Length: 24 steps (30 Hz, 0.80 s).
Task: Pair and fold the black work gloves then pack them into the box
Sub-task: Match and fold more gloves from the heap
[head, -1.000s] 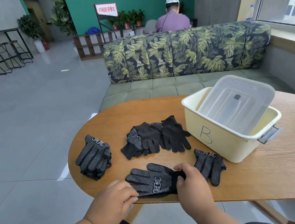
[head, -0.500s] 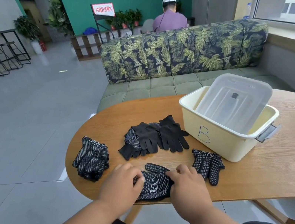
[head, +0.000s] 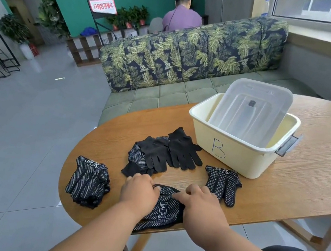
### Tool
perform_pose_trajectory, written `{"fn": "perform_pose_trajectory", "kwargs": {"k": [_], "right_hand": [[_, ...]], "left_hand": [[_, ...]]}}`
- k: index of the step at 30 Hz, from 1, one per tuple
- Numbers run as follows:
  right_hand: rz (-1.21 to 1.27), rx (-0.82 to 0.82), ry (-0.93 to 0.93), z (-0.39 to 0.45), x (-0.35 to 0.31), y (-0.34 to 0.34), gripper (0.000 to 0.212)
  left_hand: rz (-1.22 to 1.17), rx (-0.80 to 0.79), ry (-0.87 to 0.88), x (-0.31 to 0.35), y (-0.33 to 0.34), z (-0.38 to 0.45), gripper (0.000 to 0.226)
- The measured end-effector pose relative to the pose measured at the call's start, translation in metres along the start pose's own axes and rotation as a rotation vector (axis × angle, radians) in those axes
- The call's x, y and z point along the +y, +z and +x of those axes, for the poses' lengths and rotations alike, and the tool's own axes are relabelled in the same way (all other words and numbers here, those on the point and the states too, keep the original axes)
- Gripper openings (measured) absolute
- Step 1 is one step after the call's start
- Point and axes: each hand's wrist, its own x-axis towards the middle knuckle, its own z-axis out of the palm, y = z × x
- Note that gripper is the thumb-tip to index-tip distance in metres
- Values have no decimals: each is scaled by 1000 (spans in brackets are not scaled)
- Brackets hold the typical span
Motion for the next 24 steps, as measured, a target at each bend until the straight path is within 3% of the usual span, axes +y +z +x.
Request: {"fn": "perform_pose_trajectory", "kwargs": {"k": [5, 10, 16, 24], "right_hand": [[-11, -14, 15, 4, 0, 3, 62], [26, -5, 26, 4, 1, 4, 58], [85, -2, 48, 3, 2, 4, 53], [140, 15, 97, 8, 1, 8, 50]], "left_hand": [[-164, -46, -39, -1, 0, 4, 22], [-543, -15, -112, 3, -1, -4, 4], [-1083, -115, -151, 0, 7, -13, 33], [-1101, -165, -16, 1, 17, -30, 11]]}}
